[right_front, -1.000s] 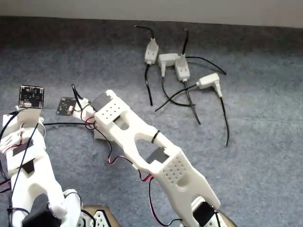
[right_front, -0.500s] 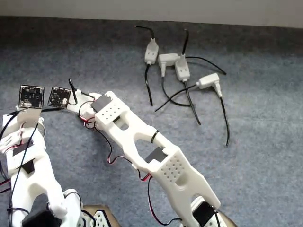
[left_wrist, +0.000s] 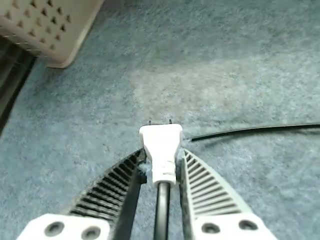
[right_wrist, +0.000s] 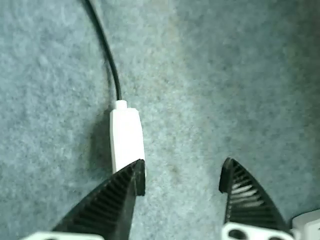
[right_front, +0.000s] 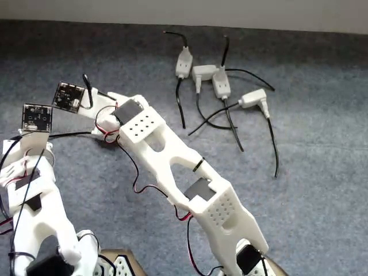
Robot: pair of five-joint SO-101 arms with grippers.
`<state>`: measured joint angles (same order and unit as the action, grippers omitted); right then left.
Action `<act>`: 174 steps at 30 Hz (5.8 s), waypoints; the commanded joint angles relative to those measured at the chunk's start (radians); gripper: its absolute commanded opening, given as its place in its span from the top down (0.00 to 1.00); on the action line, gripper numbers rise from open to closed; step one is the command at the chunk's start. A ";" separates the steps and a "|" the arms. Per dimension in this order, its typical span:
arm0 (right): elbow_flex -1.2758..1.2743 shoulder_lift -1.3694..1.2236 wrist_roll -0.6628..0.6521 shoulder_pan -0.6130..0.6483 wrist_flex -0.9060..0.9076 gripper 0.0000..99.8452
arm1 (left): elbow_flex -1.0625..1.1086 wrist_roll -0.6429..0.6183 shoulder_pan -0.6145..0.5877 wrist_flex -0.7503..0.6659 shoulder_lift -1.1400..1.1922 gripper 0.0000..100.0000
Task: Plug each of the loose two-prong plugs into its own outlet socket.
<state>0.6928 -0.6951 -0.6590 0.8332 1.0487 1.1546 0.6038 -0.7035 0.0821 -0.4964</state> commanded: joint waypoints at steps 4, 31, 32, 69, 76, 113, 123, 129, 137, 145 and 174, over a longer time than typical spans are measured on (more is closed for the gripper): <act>0.059 0.018 0.133 -0.013 -0.222 0.76 | 0.016 -0.002 0.016 -0.014 -0.001 0.99; 0.257 -0.213 0.160 0.039 0.016 0.76 | -0.110 -0.008 -0.357 -0.086 -0.001 0.99; 0.268 -0.213 0.160 0.053 0.045 0.76 | -0.110 -0.008 -0.371 -0.086 -0.001 0.99; 0.958 -0.360 1.011 -0.757 0.717 0.76 | -0.647 -0.006 0.219 0.825 0.002 0.99; 0.981 -0.544 1.089 -0.823 0.714 0.76 | -0.997 0.054 0.364 1.054 0.179 0.99; 1.075 -0.751 1.432 -0.964 0.605 0.76 | -1.755 0.442 0.590 1.699 0.779 0.99; 1.075 -0.753 1.430 -0.966 0.604 0.76 | -1.580 0.361 0.579 1.703 0.766 0.99; 1.075 -0.753 1.430 -0.964 0.579 0.76 | -1.532 0.031 0.588 1.694 0.766 0.99; 1.075 -0.753 1.430 -0.954 0.578 0.76 | -1.647 -0.575 0.584 1.699 0.766 0.99; 1.075 -0.753 1.430 -0.954 0.578 0.76 | -1.618 -1.152 0.588 1.700 0.766 0.99; 1.075 -0.753 1.430 -0.934 0.567 0.76 | -1.454 -1.877 0.579 1.692 0.777 0.99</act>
<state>1.6778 -1.4469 0.7695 -0.0997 1.6533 -0.3168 -1.2236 -0.0913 1.7760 0.3307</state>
